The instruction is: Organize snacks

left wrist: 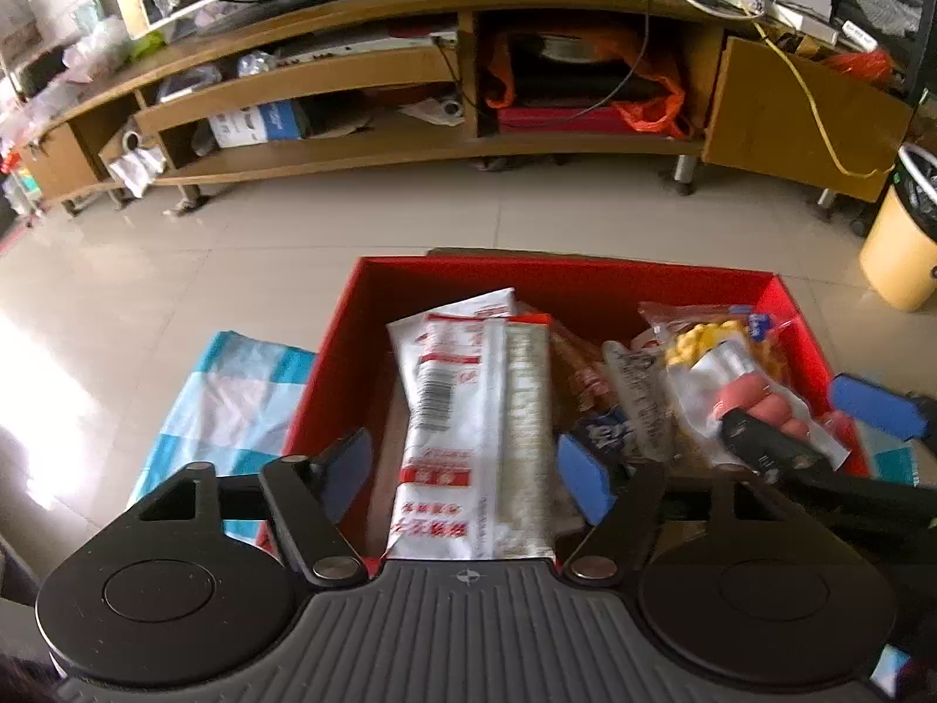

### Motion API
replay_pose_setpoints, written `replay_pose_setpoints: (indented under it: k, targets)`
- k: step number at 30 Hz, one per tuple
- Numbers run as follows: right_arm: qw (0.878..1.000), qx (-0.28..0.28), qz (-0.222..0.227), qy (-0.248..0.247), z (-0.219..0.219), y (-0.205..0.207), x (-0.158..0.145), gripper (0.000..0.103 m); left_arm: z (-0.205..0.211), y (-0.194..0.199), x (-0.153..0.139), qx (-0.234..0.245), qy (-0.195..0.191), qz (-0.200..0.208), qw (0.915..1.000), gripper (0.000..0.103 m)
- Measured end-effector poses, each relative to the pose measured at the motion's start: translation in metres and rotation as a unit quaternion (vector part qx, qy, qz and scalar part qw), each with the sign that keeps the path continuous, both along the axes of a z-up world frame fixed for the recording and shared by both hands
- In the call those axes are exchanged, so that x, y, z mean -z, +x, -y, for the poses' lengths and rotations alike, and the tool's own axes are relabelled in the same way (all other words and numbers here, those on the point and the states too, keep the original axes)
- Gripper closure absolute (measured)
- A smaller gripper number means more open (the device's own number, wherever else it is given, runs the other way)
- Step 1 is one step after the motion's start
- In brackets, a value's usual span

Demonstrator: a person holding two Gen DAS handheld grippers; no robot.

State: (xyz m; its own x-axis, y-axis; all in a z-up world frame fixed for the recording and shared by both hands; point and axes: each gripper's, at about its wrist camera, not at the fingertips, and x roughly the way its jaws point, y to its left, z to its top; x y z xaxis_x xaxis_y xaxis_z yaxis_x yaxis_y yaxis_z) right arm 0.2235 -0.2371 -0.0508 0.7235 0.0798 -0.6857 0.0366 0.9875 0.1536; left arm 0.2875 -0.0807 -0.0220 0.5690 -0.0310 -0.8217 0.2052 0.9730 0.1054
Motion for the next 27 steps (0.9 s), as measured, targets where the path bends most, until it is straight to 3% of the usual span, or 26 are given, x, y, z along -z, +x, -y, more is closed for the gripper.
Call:
replay_pose_setpoints:
  k: [7,16,27]
  targets:
    - [1.0,0.011,-0.001,-0.004,-0.006,-0.011,-0.012,0.034,-0.016,-0.013,-0.008,-0.018,0.005,-0.005,0.9998,0.02]
    - [1.0,0.021,-0.013,0.004,-0.018,-0.044,-0.033,0.033,-0.03,-0.056,-0.022,-0.019,0.001,0.001,0.9998,0.013]
    - [0.998,0.042,-0.039,0.018,-0.024,-0.103,-0.031,0.032,-0.046,-0.108,-0.03,-0.016,0.001,0.008,0.9998,0.008]
